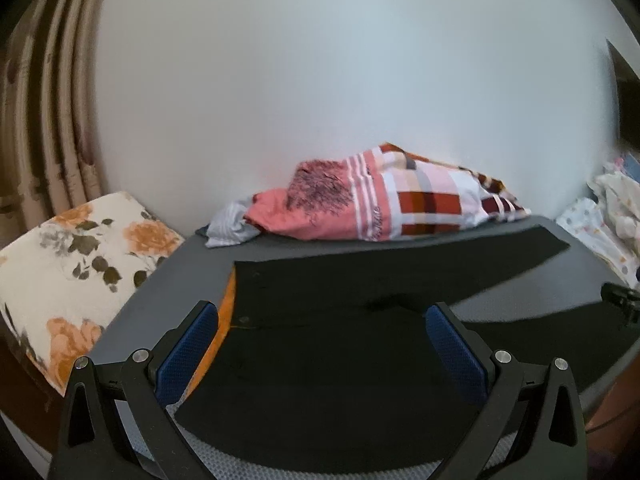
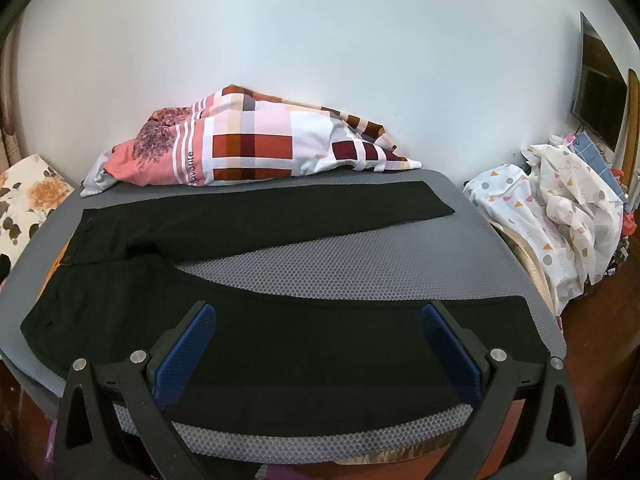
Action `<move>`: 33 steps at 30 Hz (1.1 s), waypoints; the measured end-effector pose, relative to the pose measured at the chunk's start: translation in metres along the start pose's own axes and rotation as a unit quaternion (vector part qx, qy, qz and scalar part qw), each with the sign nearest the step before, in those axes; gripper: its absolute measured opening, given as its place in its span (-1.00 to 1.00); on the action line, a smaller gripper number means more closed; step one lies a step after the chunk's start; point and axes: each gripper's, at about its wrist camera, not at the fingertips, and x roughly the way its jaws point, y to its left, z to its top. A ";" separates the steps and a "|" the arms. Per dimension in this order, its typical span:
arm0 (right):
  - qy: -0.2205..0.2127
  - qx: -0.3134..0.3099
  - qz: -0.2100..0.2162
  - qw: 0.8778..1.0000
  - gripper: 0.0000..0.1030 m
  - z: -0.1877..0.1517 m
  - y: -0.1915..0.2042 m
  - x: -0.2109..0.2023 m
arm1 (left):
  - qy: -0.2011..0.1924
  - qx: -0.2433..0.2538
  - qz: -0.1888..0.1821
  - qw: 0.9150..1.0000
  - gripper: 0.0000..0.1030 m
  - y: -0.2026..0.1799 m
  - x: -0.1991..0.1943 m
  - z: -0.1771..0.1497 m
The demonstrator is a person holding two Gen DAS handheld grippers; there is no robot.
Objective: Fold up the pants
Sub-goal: 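Move both tools over the spread black pants toward the waistband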
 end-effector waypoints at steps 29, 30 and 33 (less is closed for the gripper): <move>0.090 -0.048 0.012 0.995 0.97 -0.010 0.036 0.076 | 0.206 -0.011 -0.083 0.975 0.34 0.151 0.251 0.033; 0.098 -0.052 0.010 0.994 0.97 -0.011 0.039 0.082 | 0.214 -0.015 -0.086 0.973 0.13 0.159 0.269 0.035; 0.114 -0.061 0.006 0.992 0.97 -0.014 0.047 0.095 | 0.246 -0.045 -0.092 0.964 -0.15 0.181 0.322 0.037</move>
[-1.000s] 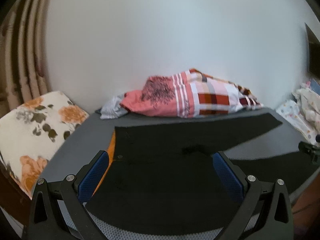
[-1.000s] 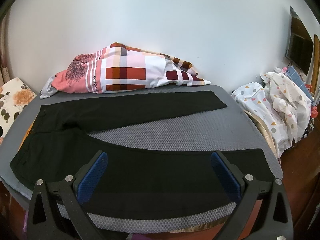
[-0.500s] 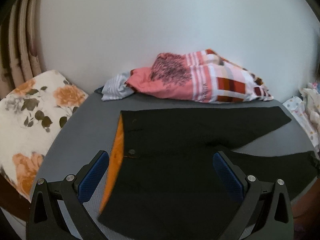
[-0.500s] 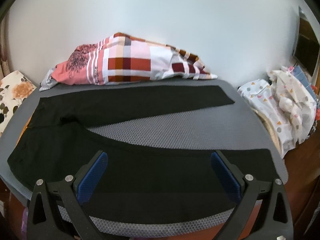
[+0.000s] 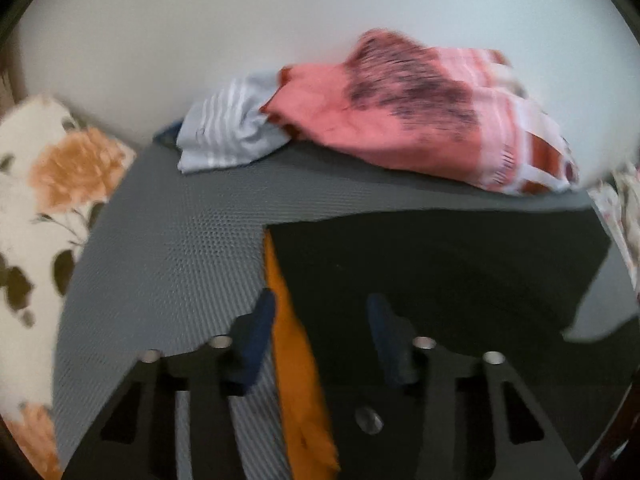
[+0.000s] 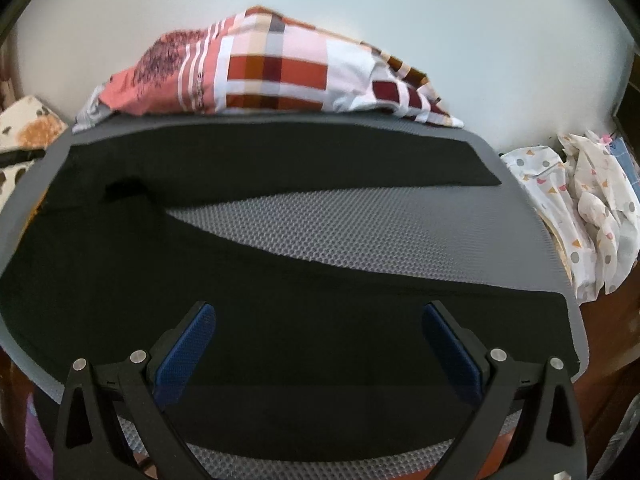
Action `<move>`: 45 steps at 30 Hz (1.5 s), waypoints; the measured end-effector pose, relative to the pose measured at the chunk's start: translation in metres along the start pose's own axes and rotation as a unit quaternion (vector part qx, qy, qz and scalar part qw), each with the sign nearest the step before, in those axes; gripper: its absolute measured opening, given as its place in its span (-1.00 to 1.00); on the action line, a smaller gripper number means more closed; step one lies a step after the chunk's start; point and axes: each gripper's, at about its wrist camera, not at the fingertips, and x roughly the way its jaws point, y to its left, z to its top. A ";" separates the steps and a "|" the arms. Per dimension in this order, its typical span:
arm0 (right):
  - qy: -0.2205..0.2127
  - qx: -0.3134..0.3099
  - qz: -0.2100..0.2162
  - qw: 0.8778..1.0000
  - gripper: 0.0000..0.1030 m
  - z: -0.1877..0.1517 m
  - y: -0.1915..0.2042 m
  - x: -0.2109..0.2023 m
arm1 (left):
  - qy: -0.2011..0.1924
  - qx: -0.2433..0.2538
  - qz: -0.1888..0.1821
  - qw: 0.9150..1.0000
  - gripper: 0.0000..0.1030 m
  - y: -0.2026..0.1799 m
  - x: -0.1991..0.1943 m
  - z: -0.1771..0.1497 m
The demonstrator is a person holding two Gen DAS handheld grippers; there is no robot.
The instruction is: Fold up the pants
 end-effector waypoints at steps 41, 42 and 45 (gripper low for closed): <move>0.100 0.209 0.458 0.858 1.00 0.140 0.030 0.102 | -0.170 0.012 -0.089 0.981 -0.81 -0.064 -0.101 -0.055; 0.117 0.241 0.483 0.834 1.00 0.150 0.031 0.116 | -0.172 0.007 -0.095 0.981 -0.81 -0.070 -0.111 -0.065; 0.147 0.295 0.525 0.784 1.00 0.167 0.041 0.141 | -0.168 -0.018 -0.109 0.980 -0.81 -0.078 -0.127 -0.089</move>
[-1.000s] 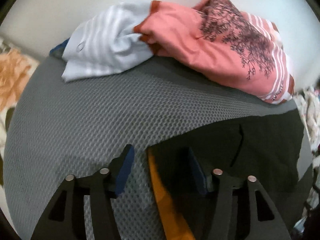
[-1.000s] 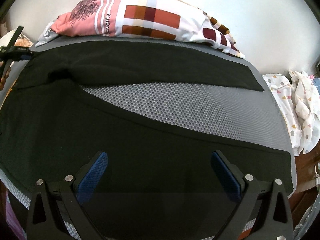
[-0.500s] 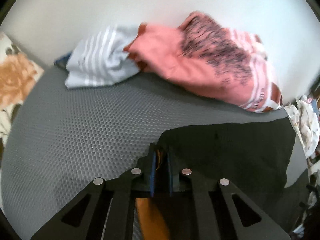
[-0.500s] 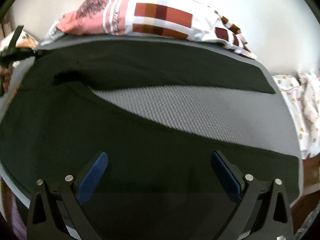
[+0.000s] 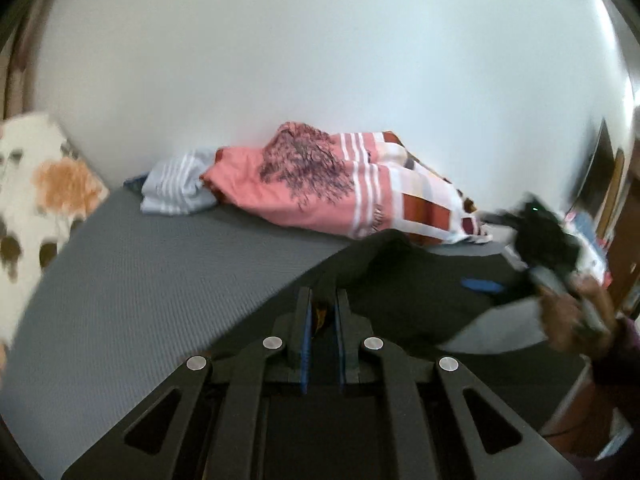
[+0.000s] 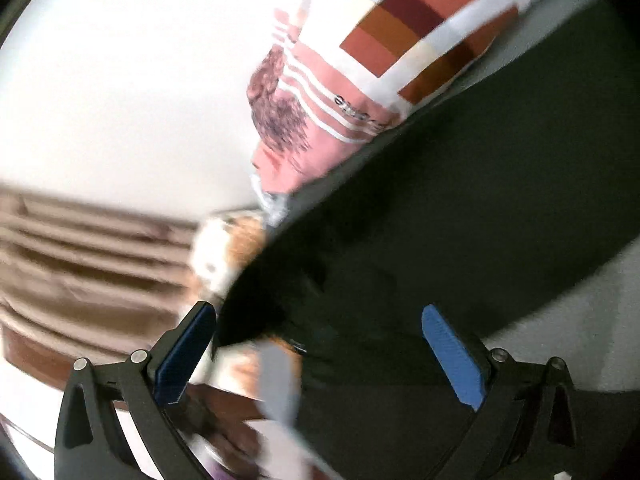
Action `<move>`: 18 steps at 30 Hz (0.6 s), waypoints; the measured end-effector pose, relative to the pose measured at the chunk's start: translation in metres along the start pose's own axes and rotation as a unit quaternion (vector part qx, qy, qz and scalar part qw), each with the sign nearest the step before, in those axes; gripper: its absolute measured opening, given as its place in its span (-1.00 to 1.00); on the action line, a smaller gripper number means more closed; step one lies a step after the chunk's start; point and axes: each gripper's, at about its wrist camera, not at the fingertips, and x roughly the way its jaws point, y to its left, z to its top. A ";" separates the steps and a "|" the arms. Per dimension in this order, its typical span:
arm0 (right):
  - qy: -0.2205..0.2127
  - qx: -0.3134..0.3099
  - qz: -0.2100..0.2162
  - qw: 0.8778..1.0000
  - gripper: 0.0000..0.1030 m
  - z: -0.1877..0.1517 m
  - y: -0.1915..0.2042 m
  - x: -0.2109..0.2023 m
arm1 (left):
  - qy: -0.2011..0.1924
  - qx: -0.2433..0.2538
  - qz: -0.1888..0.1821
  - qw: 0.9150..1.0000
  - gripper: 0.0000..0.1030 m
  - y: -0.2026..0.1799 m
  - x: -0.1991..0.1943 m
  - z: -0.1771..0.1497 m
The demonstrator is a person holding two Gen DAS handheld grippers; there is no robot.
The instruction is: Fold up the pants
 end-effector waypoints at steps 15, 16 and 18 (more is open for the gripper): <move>-0.013 -0.027 -0.114 0.993 -0.82 0.016 -0.012 0.000 | 0.058 -0.076 0.015 0.995 -0.79 0.003 -0.030 -0.049; -0.019 -0.052 -0.120 0.991 -0.82 -0.001 -0.002 -0.009 | 0.062 -0.076 0.020 0.995 -0.78 0.007 -0.033 -0.052; -0.028 -0.078 -0.114 0.990 -0.82 -0.030 0.010 -0.024 | 0.076 -0.078 0.035 0.993 -0.76 0.015 -0.039 -0.060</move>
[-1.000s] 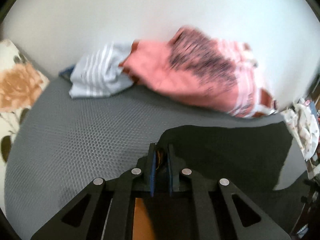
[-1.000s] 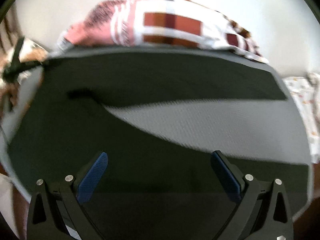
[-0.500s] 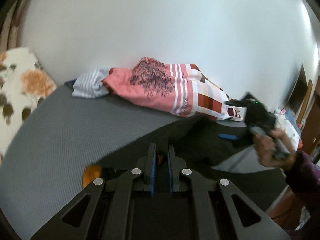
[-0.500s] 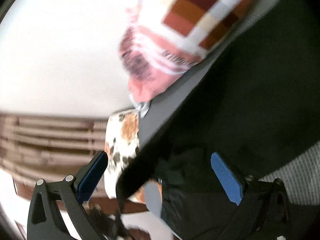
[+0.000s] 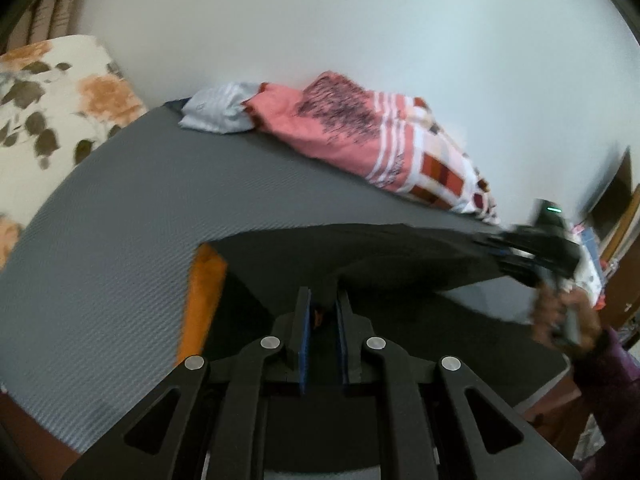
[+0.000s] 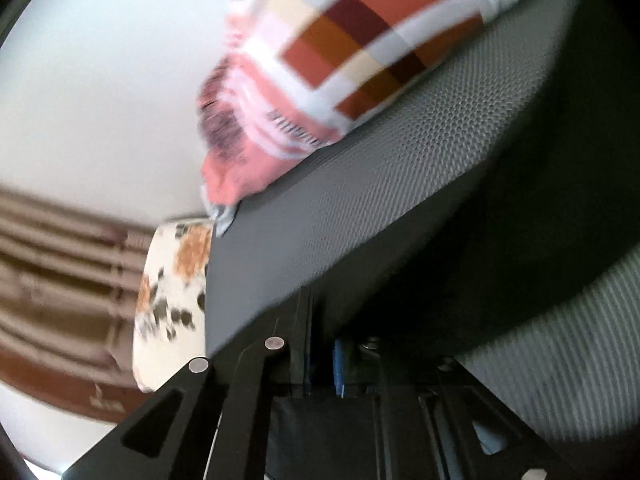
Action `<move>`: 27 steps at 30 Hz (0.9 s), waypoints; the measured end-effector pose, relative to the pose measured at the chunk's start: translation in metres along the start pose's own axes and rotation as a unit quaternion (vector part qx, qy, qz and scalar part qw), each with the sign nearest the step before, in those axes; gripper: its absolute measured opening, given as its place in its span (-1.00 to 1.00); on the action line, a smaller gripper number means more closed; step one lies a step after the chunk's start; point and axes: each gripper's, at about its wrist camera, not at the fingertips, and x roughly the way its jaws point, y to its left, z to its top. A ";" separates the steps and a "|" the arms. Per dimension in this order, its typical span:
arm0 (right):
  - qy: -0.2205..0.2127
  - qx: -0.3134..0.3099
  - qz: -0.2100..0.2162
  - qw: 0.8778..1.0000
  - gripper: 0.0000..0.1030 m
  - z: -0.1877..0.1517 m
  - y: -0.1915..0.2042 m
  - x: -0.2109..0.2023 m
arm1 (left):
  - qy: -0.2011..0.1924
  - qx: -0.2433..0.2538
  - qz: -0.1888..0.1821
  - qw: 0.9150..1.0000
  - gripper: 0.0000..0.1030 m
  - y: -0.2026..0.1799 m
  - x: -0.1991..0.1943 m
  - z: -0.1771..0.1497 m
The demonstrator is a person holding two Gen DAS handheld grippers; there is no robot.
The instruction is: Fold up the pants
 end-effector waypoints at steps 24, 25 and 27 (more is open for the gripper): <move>0.115 0.025 -0.055 0.992 -0.86 -0.188 -0.055 -0.021 | 0.046 0.024 0.102 0.993 -0.61 0.040 -0.012 -0.071; 0.116 0.028 -0.052 0.991 -0.86 -0.190 -0.056 -0.020 | 0.048 0.018 0.102 0.993 -0.60 0.043 -0.013 -0.071; 0.117 0.026 -0.050 0.991 -0.86 -0.191 -0.056 -0.019 | 0.042 0.004 0.113 0.993 0.00 0.051 -0.019 -0.069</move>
